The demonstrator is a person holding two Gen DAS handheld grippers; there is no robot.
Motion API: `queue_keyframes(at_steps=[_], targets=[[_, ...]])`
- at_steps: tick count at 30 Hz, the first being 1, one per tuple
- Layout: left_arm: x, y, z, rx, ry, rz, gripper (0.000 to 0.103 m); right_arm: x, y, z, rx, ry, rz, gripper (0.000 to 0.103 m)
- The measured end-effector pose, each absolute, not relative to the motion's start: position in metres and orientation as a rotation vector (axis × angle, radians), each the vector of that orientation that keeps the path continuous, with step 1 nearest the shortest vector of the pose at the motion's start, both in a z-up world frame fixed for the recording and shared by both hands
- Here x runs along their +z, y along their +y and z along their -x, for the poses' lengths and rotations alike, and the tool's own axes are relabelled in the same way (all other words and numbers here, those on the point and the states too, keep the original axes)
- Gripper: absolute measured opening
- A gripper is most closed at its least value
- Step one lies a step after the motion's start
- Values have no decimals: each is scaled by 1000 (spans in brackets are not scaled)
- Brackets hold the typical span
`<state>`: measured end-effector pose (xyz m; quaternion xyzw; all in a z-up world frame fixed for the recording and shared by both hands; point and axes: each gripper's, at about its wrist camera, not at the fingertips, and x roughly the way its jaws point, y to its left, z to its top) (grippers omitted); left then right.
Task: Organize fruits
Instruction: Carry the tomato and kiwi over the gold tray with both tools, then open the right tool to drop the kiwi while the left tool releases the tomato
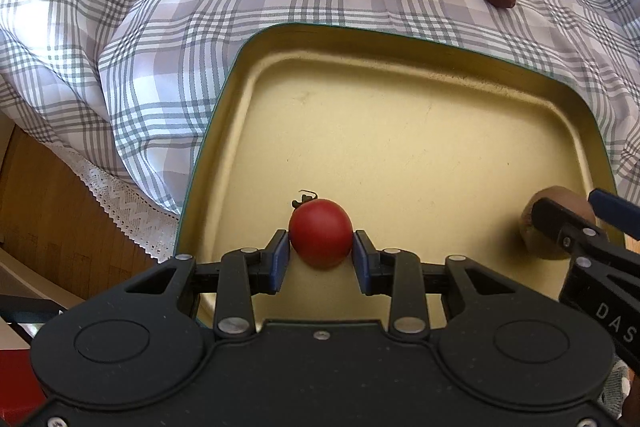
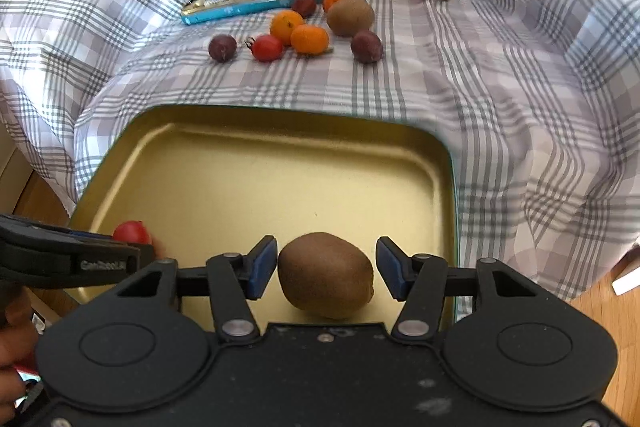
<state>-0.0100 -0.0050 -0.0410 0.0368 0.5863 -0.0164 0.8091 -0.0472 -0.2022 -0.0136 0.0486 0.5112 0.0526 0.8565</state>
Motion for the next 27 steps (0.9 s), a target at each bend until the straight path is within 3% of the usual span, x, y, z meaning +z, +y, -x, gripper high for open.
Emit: queue_keyframes(at_steps=[27], targets=[[-45,-3,10,-69,1335,-53,43,-11,-198,47,99,1066,-83,58]])
